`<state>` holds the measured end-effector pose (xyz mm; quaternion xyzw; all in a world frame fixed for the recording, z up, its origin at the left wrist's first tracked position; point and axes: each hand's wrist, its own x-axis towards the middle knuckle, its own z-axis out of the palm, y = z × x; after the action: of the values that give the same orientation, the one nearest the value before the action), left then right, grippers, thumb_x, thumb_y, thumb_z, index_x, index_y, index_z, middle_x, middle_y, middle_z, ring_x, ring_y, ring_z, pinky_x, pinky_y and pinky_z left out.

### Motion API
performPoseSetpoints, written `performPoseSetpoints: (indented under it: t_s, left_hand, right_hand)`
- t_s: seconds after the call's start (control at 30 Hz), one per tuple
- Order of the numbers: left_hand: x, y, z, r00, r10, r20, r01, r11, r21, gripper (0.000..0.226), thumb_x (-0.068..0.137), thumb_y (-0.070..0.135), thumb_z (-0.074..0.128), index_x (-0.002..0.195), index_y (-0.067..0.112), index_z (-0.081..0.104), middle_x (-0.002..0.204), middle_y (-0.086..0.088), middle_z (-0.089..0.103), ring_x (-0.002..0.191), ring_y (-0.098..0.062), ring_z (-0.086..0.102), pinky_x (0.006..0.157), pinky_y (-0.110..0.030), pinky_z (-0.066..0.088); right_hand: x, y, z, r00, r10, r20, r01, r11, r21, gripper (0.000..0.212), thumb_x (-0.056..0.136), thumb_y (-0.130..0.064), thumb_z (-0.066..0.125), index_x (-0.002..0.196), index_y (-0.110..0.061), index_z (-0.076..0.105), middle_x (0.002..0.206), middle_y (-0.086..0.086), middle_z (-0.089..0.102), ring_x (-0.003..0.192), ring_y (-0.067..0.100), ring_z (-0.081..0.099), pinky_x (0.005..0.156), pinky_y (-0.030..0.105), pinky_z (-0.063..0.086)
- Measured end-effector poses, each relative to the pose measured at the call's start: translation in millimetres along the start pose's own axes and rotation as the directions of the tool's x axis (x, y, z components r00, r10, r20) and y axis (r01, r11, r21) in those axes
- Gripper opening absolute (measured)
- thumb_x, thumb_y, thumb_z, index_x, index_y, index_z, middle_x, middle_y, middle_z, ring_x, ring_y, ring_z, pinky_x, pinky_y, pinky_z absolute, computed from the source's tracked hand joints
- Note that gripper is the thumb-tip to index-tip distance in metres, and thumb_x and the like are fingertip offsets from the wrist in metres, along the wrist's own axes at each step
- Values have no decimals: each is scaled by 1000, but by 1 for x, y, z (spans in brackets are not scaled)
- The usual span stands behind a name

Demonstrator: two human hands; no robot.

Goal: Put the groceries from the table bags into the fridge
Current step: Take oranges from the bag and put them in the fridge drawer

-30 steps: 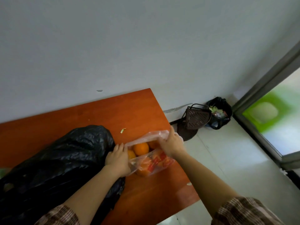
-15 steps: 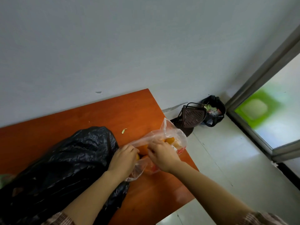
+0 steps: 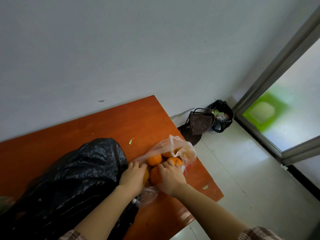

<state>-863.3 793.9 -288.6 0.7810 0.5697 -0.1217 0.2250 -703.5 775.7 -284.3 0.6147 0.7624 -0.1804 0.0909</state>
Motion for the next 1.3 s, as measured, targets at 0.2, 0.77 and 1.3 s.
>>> performPoseSetpoints:
  t_s: [0.2,0.77,1.3]
  left_hand:
    - [7,1,4,1000,-4,16,3,994,105,61,84,22,64,138,15,36,142,-11,40,129,-32,32,104,-37,38]
    - [-28,35,-76,967,0,-253,-141,832,-537,73,60,36,84,125,27,52,116,5,53,101,-17,52,79,-33,45]
    - [-131,413,-86,653,631,-418,-757,538,-370,77,64,28,85,132,23,48,127,-1,51,103,-16,52,80,-27,44]
  right_hand:
    - [0,-14,6,996,93,-15,-94,995,-26,61,76,-23,70,128,-16,39,127,6,52,121,27,37,98,38,33]
    - [-78,21,-67,909,285,-304,-19,756,654,77,61,-42,83,124,-29,42,116,-8,40,106,15,46,86,35,51]
    - [-433,203,-128,387,714,-583,-226,686,691,77,63,-34,87,126,-22,44,117,-5,40,104,16,49,78,24,47]
